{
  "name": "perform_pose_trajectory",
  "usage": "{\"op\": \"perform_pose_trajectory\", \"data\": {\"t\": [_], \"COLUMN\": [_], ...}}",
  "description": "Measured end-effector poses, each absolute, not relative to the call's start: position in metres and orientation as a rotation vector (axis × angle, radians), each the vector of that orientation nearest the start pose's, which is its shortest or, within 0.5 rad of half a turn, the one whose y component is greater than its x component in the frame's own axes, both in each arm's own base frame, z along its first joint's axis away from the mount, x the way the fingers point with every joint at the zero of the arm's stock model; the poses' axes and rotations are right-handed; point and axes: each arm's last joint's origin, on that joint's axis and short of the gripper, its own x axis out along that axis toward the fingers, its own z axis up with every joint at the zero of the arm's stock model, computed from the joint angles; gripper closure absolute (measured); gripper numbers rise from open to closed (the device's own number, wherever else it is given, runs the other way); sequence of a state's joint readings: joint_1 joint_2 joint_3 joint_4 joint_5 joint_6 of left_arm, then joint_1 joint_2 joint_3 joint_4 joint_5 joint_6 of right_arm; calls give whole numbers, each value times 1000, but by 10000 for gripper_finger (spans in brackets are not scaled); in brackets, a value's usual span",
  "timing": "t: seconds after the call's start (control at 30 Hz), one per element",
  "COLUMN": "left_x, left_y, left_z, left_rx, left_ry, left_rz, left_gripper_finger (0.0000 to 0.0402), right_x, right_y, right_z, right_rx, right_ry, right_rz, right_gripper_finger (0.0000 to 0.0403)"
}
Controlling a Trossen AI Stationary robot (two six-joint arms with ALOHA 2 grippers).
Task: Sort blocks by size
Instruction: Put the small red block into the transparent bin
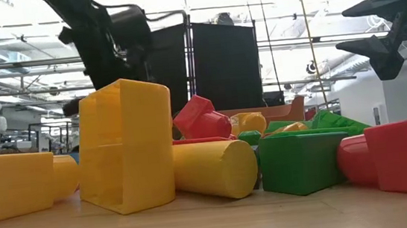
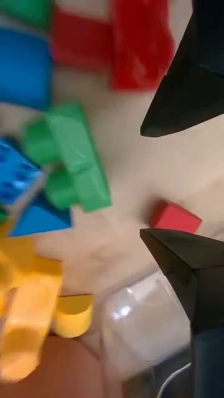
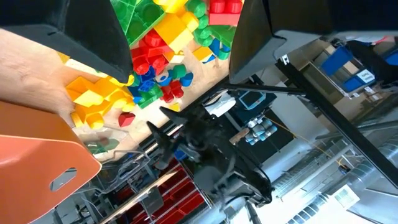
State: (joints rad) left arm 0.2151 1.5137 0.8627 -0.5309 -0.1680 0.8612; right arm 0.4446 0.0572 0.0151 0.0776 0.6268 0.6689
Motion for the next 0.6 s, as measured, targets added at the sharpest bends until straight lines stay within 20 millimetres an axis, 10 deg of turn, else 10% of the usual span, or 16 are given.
{"op": "perform_pose_trajectory", "data": {"t": [0.6], "left_x": [271], "left_y": [77], "left_z": [162], "left_rx": [914], "left_ry": [1345], "left_rz": [-203], "left_gripper_finger": [146], "right_x": [93], "right_y": [26], "right_z": [171], "right_rx": [684], "right_ry": [-89], "right_rz": [-161], "right_gripper_finger": [142]}}
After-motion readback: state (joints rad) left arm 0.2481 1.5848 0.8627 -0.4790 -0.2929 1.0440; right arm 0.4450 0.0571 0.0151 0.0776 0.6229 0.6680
